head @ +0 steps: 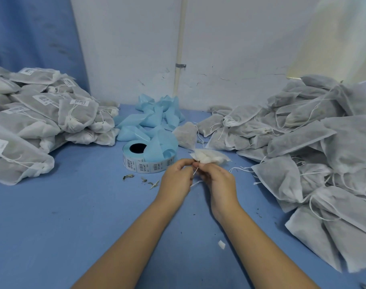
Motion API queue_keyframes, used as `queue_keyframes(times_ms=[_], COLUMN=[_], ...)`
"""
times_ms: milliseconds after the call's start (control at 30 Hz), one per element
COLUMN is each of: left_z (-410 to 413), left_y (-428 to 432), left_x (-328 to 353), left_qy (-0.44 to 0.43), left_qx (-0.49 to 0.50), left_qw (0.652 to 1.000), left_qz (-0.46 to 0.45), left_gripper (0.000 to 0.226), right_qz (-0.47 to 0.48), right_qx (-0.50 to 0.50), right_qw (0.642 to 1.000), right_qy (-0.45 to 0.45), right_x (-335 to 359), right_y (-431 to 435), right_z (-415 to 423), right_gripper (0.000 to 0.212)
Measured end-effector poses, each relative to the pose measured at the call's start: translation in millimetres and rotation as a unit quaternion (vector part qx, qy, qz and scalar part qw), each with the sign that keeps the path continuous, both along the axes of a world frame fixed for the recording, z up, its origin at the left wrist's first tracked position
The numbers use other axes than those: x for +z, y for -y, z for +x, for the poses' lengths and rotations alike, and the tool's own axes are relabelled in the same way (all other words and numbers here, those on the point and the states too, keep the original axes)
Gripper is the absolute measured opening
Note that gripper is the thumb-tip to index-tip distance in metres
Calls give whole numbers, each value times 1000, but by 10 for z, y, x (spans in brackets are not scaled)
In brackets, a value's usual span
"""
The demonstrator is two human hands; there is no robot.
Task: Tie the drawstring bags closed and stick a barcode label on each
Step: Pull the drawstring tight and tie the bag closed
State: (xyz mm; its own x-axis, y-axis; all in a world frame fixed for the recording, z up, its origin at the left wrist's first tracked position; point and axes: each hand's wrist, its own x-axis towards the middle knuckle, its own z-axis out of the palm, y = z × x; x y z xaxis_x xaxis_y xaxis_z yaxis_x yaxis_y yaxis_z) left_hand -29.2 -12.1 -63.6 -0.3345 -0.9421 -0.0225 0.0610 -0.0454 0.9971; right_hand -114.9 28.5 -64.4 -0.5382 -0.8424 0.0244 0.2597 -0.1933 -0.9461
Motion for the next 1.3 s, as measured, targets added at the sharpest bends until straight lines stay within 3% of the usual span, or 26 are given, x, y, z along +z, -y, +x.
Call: queue_keyframes(times_ms=[267, 333, 400, 467, 533, 600, 700, 800, 867, 933, 1033, 1100, 1300], left_z=[11, 104, 196, 249, 262, 264, 269, 255, 224, 204, 216, 225, 198], left_y=[-58, -26, 16, 27, 26, 10, -33, -97, -125, -125, -98, -88, -64], left_x=[-55, -87, -118, -124, -112, -102, -81, -39, -30, -40, -49, -52, -99], left_qy=[-7, 79, 185, 259, 330, 370, 358, 309, 290, 256, 199, 191, 285], left_qx=[1, 22, 39, 36, 40, 52, 78, 81, 57, 46, 28, 20, 59], left_qw=[1000, 989, 945, 897, 861, 844, 839, 836, 834, 858, 914, 923, 853], left_qz=[-18, -124, -268, -357, -384, -385, -402, -445, -466, -443, -351, -333, -433], left_gripper=[18, 13, 15, 17, 22, 24, 24, 20, 19, 18, 16, 14, 14], right_qz=[-28, -30, -21, -9, 10, 48, 102, 132, 129, 100, 72, 68, 75], right_qx=[45, 82, 95, 74, 22, -43, -122, -154, -159, -169, -155, -146, -143], right_qw=[996, 993, 992, 996, 999, 976, 870, 761, 722, 720, 724, 724, 733], right_qy=[73, 78, 75, 57, -37, -210, -466, -616, -661, -665, -669, -671, -661], right_x=[47, 64, 77, 93, 85, 60, 44, 21, -8, -19, -3, 10, -13], right_y=[-7, -18, -24, -28, -38, -53, -75, -86, -94, -110, -132, -140, -132], right_z=[-76, -117, -144, -142, -135, -134, -116, -79, -53, -35, -11, -1, -40], right_gripper=[17, 13, 12, 13, 16, 22, 28, 17, 15, 21, 46, 50, 43])
